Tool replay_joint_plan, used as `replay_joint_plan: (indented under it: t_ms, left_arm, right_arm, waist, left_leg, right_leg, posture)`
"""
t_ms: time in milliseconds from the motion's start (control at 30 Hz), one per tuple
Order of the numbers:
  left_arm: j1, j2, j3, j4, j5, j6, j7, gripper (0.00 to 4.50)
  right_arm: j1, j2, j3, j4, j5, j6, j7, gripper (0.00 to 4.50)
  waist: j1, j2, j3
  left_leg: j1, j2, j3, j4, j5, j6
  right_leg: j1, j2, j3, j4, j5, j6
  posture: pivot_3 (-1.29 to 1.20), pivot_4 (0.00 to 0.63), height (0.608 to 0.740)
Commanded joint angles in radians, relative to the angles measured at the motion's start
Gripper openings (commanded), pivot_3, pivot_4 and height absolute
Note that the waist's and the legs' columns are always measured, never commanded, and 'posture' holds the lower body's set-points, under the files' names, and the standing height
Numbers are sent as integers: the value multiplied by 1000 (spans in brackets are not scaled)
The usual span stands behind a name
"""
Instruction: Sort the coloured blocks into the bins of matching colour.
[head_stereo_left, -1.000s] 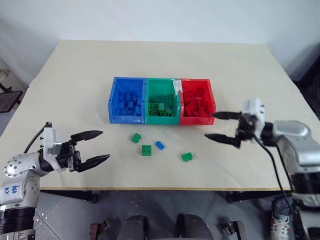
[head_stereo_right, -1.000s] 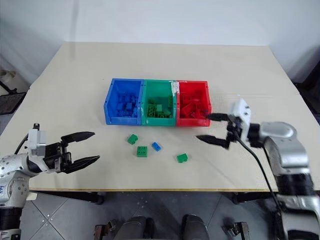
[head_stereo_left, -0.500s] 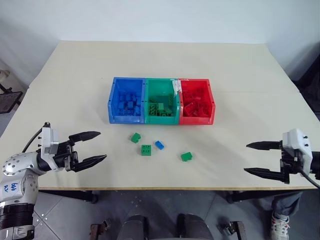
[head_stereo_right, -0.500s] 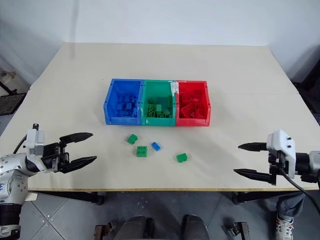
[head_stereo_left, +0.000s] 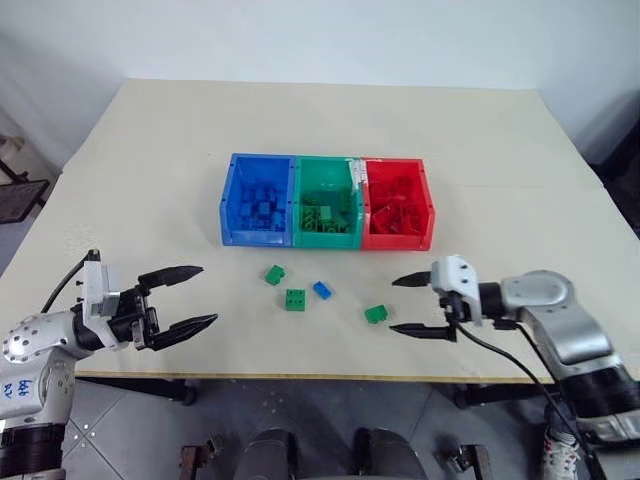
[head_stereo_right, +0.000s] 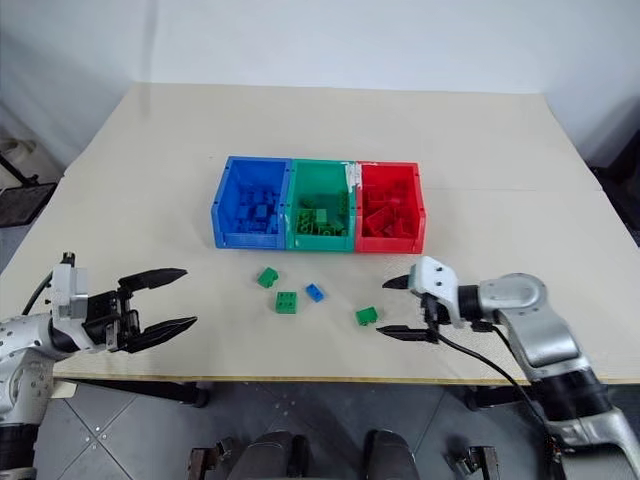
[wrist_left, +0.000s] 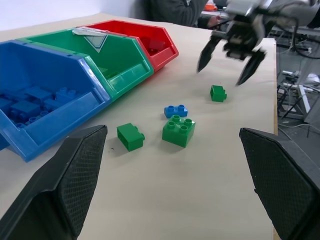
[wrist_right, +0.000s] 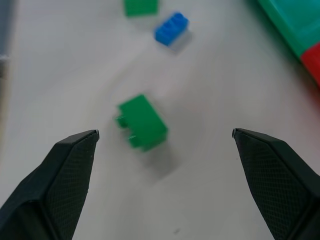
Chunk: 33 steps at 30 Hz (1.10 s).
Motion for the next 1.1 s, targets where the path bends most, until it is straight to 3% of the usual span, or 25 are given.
replay_joint_plan:
  t_ms: [33, 133, 233, 467, 600, 733, 900, 1033, 1100]
  left_arm:
    - [37, -3, 46, -62, -31, 0, 22, 4500]
    - [60, -6, 54, -82, -36, 1, 35, 4500]
    - [76, -10, 61, -97, -40, 1, 43, 4500]
    - [84, -10, 68, -90, -38, -8, 43, 4500]
    - [75, -12, 65, -78, -36, -15, 37, 4500]
    - [70, -14, 66, -59, -34, -28, 25, 4500]
    - [67, -15, 68, -32, -21, -56, 11, 4500]
    - [67, -28, 56, -58, -19, -58, 39, 4500]
    - [76, -29, 56, -64, -18, -56, 44, 4500]
  right_arm:
    - [-16, 18, 30, 34, -39, -72, 0, 4476]
    - [-28, 48, 44, 59, -41, -95, 2, 4476]
    - [-40, 76, 47, 66, -31, -97, 5, 3888]
    - [-62, 72, -22, 11, 47, -59, 28, 1469]
    - [-153, 84, -97, -15, 129, 29, -3, 47]
    - [-315, 130, -105, 73, 125, 103, -68, 19]
    - [-421, 174, -88, 187, 92, 56, -62, 19]
    - [-316, 73, -39, 91, 99, 131, 60, 19]
    - [-259, 20, -28, 28, 105, 168, 95, 550]
  waist:
    - [2, 0, 0]
    - [-1, -1, 0]
    - [-2, -1, -1]
    - [0, -1, 0]
    - [-1, 0, 0]
    - [-8, 0, 0]
    - [-20, 0, 0]
    - [-14, -1, 0]
    - [-10, -1, 0]
  left_leg:
    - [0, 0, 0, 0, 0, 0]
    - [0, 0, 0, 0, 0, 0]
    - [1, 1, 0, 0, 0, 0]
    - [0, 1, 0, 0, 0, 0]
    - [0, 0, 0, 0, 0, 0]
    - [0, 1, 0, 0, 0, -1]
    - [0, 1, -1, 0, -1, -1]
    - [-1, -1, -3, 0, -1, 0]
    - [-1, -1, -4, 0, -2, 1]
  right_leg:
    - [0, 0, 0, 0, 0, 0]
    - [1, 1, 0, 0, 0, 0]
    - [1, 1, 0, 0, 0, 0]
    - [0, 1, 0, 0, 0, 0]
    - [0, 0, 0, 0, 0, 0]
    - [-1, 0, 0, 1, 0, 0]
    - [-1, 0, -1, 4, 0, 0]
    - [-1, 0, -1, 4, 0, 0]
    - [0, 0, -1, 4, 0, 0]
  posture:
    - [0, 150, 740]
    - [0, 150, 740]
    - [0, 150, 740]
    - [0, 150, 740]
    - [0, 150, 740]
    - [0, 150, 740]
    - [0, 150, 740]
    - [0, 150, 740]
    - [0, 150, 740]
